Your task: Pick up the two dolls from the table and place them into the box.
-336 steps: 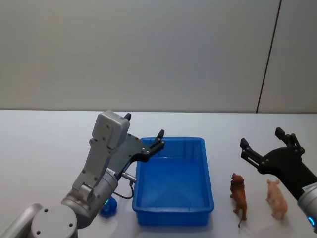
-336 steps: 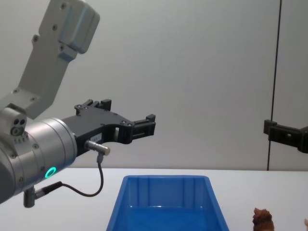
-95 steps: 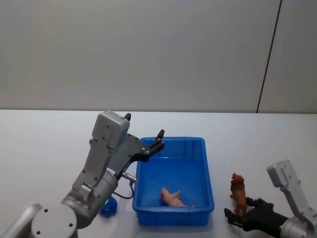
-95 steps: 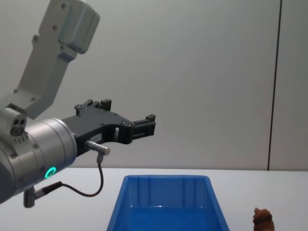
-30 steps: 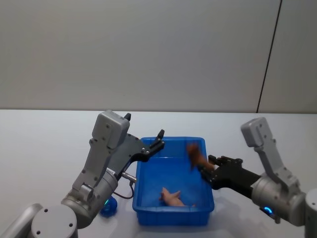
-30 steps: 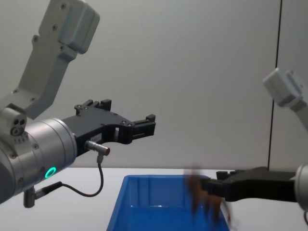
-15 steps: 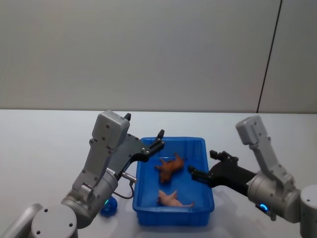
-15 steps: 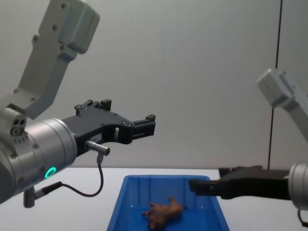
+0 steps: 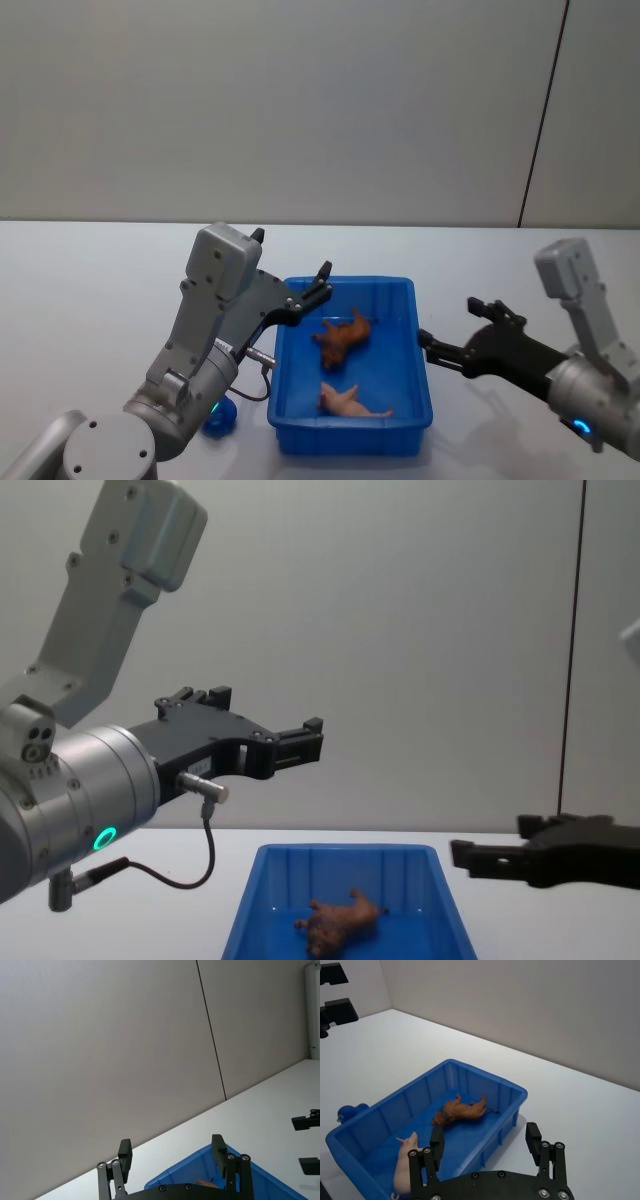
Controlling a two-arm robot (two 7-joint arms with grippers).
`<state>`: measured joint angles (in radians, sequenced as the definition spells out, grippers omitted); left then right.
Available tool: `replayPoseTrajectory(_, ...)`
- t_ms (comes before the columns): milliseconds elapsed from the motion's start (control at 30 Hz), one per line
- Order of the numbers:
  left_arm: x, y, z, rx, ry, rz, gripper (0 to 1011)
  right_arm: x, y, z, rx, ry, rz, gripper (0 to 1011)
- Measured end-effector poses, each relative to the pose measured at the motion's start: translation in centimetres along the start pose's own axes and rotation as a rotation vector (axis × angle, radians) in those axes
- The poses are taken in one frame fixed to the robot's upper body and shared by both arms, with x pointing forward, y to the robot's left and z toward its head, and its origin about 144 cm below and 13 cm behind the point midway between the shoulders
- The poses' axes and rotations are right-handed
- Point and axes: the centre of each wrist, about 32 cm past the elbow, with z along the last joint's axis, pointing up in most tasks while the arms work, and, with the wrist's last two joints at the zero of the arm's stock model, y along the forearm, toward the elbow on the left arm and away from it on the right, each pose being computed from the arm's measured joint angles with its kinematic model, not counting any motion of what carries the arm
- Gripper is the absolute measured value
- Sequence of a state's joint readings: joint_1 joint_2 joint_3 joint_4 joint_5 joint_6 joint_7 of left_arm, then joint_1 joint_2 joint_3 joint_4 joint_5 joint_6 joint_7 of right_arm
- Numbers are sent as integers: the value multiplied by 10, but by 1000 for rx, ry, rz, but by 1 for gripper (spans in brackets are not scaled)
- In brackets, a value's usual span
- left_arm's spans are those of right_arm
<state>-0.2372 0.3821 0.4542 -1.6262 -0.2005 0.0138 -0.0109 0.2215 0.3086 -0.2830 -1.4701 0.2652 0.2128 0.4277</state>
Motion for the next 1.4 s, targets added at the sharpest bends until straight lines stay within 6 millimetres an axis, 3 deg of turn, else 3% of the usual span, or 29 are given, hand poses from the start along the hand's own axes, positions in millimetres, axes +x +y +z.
replayPoseTrajectory(500, 2, 5, -1, 19, -7, 6, 1001, 12, -25, -11, 7, -27, -21, 1001)
replayPoseTrajectory(1033, 14, 48, -11, 155, -8, 55, 1001, 15, -32, -14, 8, -36, -26, 1001)
replayPoseTrajectory(1400, 22, 67, -30, 262, 19, 34, 1001, 16, -34, -14, 9, -38, -27, 1001)
